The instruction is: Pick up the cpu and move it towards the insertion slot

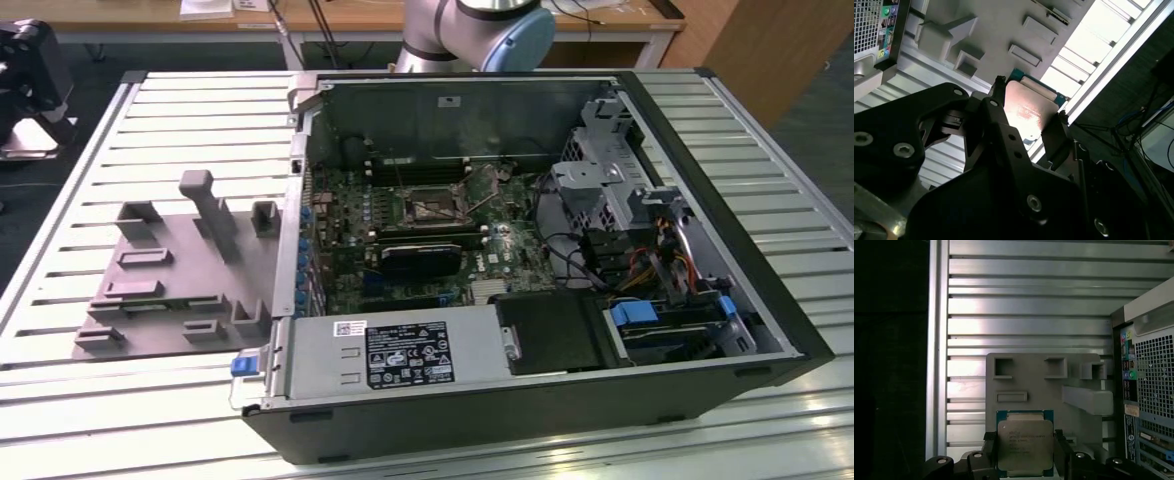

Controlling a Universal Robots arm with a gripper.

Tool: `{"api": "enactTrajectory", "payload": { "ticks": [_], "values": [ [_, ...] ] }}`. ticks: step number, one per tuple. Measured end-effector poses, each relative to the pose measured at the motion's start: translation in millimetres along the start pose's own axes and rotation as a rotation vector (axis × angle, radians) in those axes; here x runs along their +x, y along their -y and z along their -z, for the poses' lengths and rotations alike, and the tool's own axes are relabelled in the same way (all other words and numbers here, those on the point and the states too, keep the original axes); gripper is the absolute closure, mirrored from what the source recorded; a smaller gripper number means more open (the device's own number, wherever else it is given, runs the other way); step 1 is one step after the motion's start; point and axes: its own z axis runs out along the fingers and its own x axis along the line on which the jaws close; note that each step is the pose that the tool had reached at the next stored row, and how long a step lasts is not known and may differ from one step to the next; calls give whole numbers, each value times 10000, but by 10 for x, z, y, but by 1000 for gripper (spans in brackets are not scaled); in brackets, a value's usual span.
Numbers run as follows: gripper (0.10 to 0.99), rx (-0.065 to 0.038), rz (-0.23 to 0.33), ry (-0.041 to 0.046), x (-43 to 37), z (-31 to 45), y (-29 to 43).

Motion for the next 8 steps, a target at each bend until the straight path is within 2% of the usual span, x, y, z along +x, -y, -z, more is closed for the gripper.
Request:
{"api": "enactTrajectory", "payload": {
  "ticks": [8],
  "values": [
    [549,0,0,-1,-138,-7,-3]
  ]
}}
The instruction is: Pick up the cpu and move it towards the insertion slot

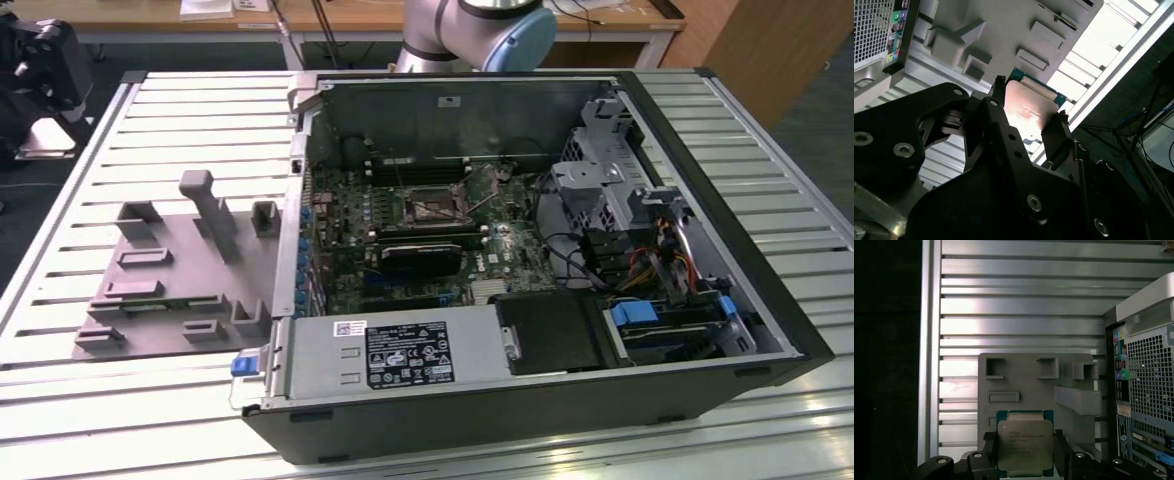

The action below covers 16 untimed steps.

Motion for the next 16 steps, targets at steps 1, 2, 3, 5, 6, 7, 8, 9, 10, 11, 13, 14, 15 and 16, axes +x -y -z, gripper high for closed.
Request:
{"api": "enactTrajectory", "payload": {
  "ticks": [1,2,3,5,6,7,8,9,10,11,13,14,15,16],
  "values": [
    [549,0,-1,0,-19,-1,-1],
    [549,0,-1,0,-38,-2,-1],
    [549,0,0,0,-58,-3,-1],
    [549,0,0,1,-101,-6,-2],
    [549,0,-1,0,-123,-6,-3],
    [549,0,0,0,-145,-8,-3],
    [549,-1,0,1,-170,-9,-4],
    [549,0,0,0,-194,-10,-5],
    [549,1,0,0,-220,-11,-5],
    [549,1,0,-1,-246,-12,-6],
    [549,0,0,0,-297,-15,-7],
    [549,0,0,0,-325,-17,-8],
    [549,0,0,0,-353,-18,-9],
    [549,0,0,-1,-381,-19,-9]
  ]
}}
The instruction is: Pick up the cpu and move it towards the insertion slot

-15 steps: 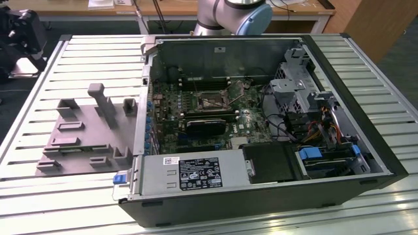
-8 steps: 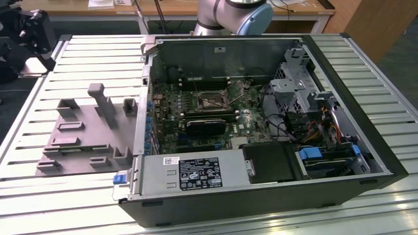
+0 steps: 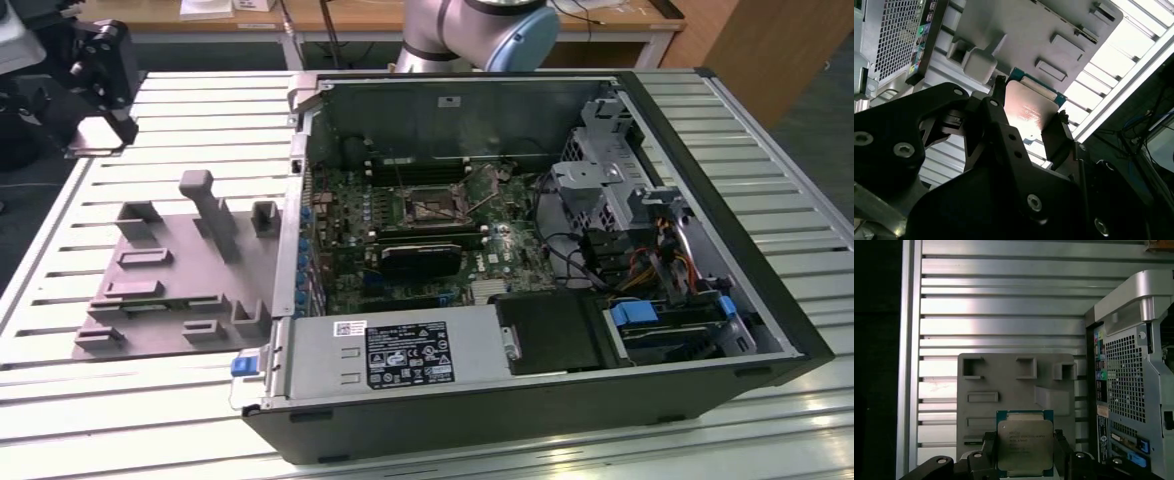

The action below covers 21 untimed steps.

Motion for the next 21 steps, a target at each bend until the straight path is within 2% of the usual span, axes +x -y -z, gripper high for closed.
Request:
{"api": "enactTrajectory", "payload": {
  "ticks": [9,21],
  "values": [
    [549,-1,0,2,-272,-14,-7],
    [549,-1,0,0,-711,-36,-17]
  ]
}}
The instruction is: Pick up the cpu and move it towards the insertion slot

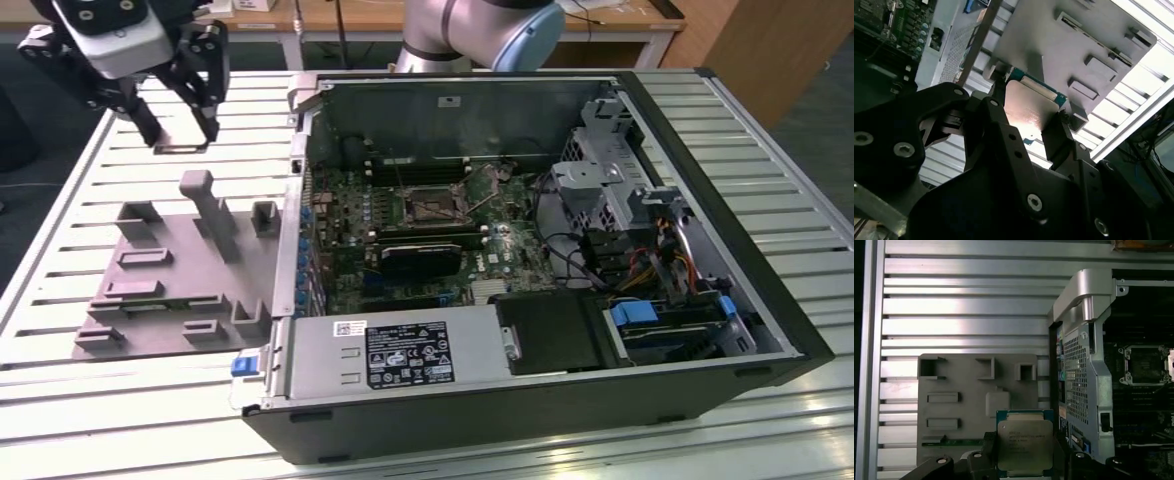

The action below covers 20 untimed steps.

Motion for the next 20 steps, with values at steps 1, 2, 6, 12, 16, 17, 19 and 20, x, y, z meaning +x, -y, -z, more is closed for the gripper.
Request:
{"api": "enactTrajectory", "payload": {
  "ticks": [1,2,6,12,16,17,19,20],
  "values": [
    [549,1,0,0,-40,-2,-1],
    [549,2,0,-2,-83,-3,-2],
    [549,0,0,-2,-241,-12,-6],
    [549,0,0,-4,-471,-23,-12],
    [549,1,-1,-5,-631,-31,-16],
    [549,0,0,-5,-671,-33,-17],
    [549,0,0,-6,-753,-37,-19],
    [549,1,-1,-7,-795,-39,-20]
  ]
}}
